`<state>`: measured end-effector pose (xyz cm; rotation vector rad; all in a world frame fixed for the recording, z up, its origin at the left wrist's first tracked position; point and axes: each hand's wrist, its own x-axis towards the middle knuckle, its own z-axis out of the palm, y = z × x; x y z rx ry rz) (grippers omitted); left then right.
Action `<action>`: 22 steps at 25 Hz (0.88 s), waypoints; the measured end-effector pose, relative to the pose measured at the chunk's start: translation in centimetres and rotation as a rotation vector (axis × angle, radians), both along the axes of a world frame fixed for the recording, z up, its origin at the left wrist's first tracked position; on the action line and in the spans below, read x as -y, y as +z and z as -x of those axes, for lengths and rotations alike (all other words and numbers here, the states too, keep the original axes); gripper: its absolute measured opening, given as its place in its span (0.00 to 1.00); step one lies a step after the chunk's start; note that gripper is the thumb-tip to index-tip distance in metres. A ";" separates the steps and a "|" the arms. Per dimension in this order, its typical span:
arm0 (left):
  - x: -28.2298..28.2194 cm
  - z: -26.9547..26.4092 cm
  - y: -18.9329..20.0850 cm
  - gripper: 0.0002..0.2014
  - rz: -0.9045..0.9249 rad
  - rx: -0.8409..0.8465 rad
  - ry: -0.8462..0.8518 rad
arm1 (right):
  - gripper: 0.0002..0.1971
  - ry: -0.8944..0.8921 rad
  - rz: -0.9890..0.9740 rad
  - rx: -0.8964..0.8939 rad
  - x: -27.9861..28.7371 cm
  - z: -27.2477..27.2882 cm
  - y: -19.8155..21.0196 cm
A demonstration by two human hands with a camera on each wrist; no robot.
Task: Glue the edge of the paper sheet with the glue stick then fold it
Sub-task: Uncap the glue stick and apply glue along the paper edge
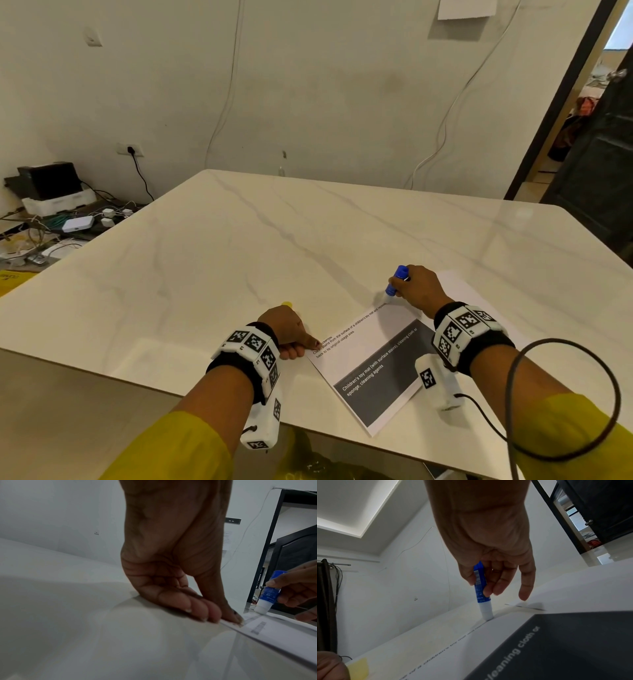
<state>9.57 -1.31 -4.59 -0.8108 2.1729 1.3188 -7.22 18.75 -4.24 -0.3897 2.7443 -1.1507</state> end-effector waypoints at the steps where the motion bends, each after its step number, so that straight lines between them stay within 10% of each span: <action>1: 0.0 0.0 0.0 0.16 0.003 -0.001 -0.001 | 0.14 0.002 0.001 -0.004 0.0 0.1 0.0; 22: 0.2 0.2 -0.2 0.16 0.052 -0.043 0.013 | 0.12 -0.022 -0.076 -0.028 -1.8 -0.5 0.8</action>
